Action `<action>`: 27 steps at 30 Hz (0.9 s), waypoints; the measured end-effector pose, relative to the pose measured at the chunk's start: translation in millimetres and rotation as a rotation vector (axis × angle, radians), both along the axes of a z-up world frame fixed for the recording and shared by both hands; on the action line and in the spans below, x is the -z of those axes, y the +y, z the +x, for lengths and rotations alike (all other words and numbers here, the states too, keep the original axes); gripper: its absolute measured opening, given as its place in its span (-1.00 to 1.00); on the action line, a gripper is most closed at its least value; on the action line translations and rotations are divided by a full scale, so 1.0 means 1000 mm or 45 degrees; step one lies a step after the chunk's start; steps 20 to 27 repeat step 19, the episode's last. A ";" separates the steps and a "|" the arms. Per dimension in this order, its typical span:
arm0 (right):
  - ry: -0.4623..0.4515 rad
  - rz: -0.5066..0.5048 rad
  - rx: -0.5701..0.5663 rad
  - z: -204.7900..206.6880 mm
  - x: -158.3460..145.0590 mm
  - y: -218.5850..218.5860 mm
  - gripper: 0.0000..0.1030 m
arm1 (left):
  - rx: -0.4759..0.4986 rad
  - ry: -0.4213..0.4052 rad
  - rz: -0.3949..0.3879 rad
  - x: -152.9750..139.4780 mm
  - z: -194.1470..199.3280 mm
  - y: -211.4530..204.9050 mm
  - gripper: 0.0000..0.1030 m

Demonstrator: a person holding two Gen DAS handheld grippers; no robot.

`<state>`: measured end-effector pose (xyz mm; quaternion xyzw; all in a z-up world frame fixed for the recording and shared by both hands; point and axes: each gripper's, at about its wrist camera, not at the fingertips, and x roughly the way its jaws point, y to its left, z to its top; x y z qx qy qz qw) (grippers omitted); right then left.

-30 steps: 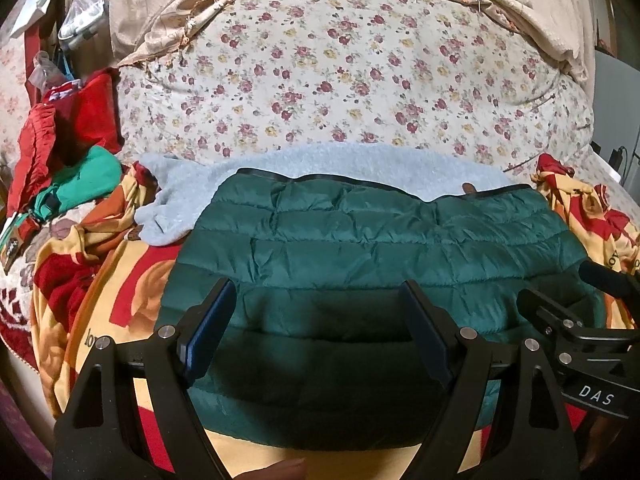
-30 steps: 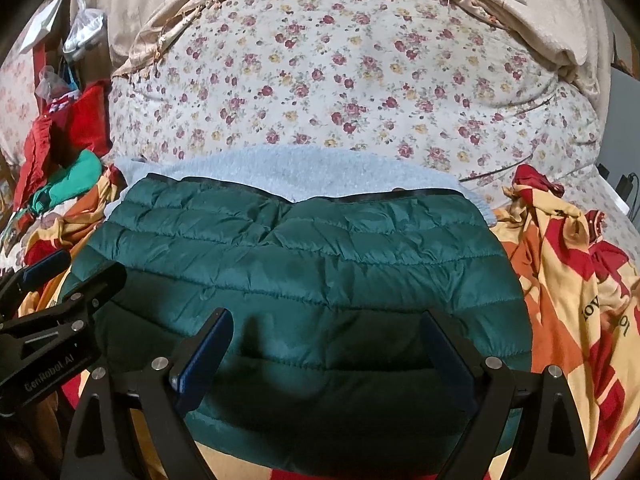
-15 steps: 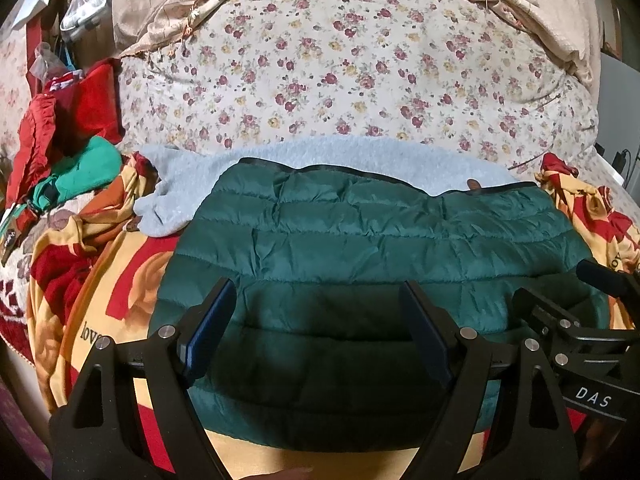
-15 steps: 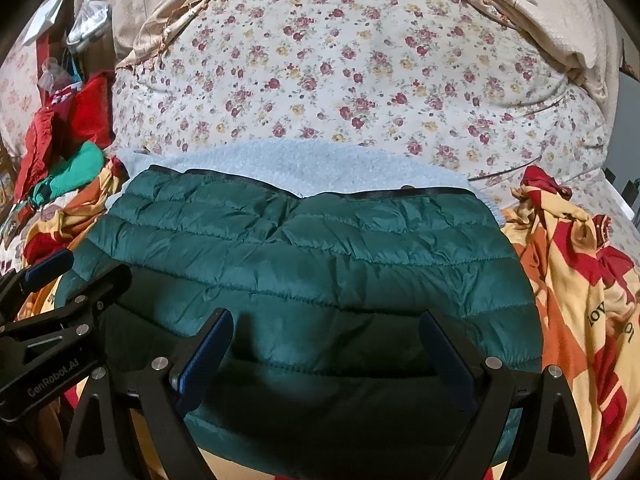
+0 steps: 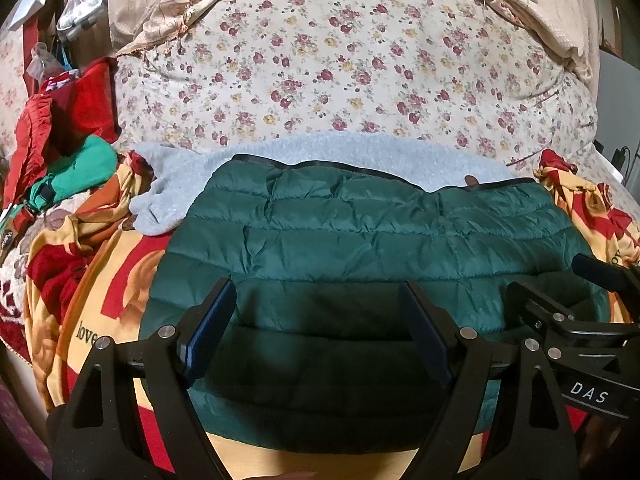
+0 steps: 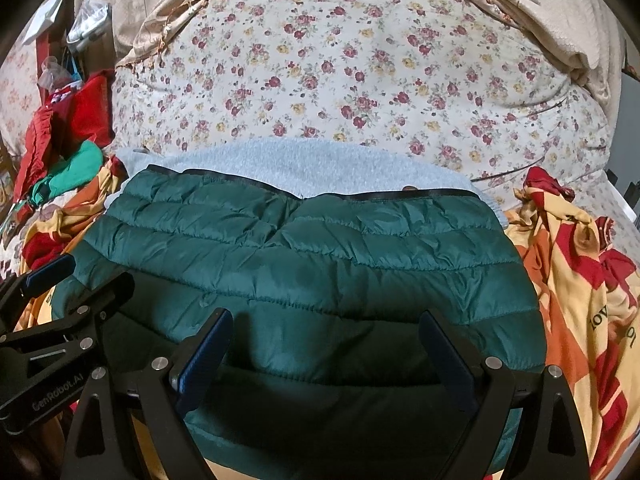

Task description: Fold large clothes

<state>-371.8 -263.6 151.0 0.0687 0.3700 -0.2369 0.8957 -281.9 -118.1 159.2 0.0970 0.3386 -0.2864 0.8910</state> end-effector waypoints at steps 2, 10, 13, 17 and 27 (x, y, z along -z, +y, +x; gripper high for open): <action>0.001 0.002 -0.002 0.001 0.001 0.000 0.80 | 0.004 -0.001 0.005 0.001 -0.001 -0.002 0.62; 0.007 0.003 -0.005 0.003 0.004 -0.001 0.80 | 0.008 0.026 -0.004 0.004 0.001 -0.004 0.62; 0.011 0.009 -0.007 0.004 0.007 -0.001 0.80 | 0.012 0.035 -0.005 0.005 0.002 -0.003 0.62; 0.011 0.020 -0.008 0.004 0.010 -0.003 0.80 | 0.038 0.036 -0.026 0.007 0.004 -0.001 0.62; 0.007 0.039 -0.008 0.004 0.012 -0.006 0.80 | 0.049 0.045 -0.031 0.007 0.006 0.000 0.62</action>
